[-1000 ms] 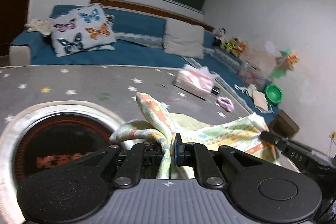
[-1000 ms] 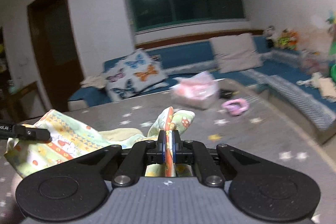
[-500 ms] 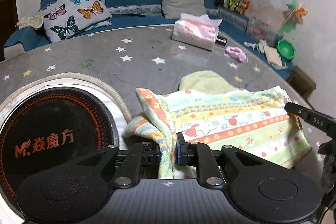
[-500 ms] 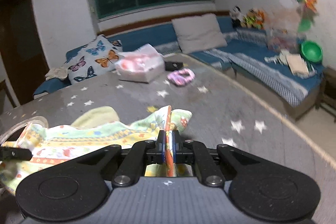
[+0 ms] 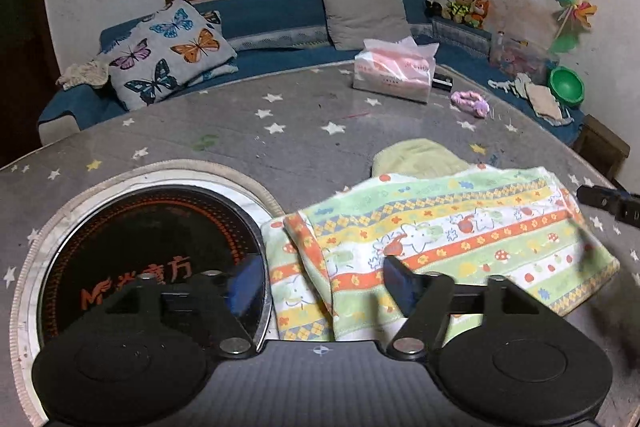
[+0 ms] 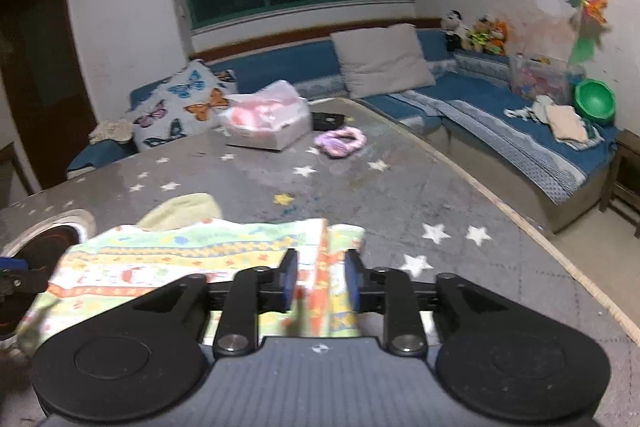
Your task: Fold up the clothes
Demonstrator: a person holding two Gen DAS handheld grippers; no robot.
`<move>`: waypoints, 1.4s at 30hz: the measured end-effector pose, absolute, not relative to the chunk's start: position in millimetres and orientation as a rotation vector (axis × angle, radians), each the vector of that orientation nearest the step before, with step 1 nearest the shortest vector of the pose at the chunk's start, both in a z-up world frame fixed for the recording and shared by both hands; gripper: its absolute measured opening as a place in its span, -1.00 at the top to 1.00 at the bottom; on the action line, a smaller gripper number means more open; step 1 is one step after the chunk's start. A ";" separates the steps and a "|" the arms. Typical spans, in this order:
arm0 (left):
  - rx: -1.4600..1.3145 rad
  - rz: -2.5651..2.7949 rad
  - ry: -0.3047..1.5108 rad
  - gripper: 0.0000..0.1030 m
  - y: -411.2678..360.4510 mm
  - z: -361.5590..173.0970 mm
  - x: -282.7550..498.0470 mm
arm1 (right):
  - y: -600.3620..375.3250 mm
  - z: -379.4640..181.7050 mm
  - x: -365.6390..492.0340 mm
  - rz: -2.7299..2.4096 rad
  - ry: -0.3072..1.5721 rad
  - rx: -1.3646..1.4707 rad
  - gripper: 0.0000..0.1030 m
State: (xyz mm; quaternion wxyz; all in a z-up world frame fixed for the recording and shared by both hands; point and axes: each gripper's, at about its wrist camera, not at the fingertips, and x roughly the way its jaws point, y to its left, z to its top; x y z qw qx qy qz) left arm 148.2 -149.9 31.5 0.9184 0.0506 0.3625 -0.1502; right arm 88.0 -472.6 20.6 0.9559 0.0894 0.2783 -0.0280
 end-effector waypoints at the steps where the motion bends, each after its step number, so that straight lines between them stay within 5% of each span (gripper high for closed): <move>1: 0.100 -0.308 0.739 -0.53 -149.9 33.7 148.4 | -469.4 21.8 88.8 -0.041 0.566 0.174 0.32; 8: 0.119 -0.300 0.719 -0.75 -161.2 37.7 162.6 | -450.7 17.2 111.1 0.027 0.610 0.158 0.28; 28: 0.201 -0.270 0.761 -0.79 -187.1 -6.1 218.3 | -426.3 3.1 157.1 0.068 0.662 0.097 0.26; 42: 0.218 -0.313 0.720 -0.95 -165.9 8.4 151.5 | -391.7 10.1 88.5 0.140 0.661 0.009 -0.35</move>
